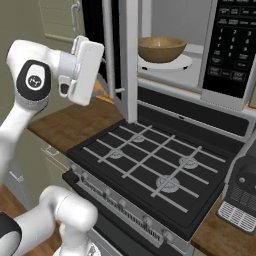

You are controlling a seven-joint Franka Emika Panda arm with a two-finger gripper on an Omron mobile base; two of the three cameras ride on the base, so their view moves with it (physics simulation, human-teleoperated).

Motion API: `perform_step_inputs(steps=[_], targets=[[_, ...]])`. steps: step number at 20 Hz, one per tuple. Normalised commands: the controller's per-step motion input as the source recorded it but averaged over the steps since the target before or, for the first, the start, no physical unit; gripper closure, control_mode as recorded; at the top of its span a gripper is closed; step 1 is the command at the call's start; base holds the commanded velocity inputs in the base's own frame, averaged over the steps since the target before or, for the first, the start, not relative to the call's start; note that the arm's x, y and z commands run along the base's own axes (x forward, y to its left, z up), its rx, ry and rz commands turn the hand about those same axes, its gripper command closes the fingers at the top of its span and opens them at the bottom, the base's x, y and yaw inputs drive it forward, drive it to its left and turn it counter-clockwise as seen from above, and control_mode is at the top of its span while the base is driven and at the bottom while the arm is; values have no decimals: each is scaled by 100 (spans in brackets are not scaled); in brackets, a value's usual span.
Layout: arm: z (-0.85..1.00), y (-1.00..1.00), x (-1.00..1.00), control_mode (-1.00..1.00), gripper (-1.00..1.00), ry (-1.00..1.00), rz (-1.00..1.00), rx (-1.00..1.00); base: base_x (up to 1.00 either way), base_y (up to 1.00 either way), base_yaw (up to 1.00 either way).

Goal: Pick the garlic from the sink and place it in the bowl. Then pick the bowl and place it in the microwave. Then close the microwave door and press the start button.

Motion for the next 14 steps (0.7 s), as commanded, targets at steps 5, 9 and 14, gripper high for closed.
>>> perform_step_inputs(steps=[5, 9, 14], targets=[[0, -28, 54, -100, -100, -1, 20, -3, 0, 0, 0], [2, -37, -19, -100, -100, 0, 34, -20, 0, 0, 0], [2, -14, 2, -100, -100, 6, 23, -38, 0, 0, 0]])
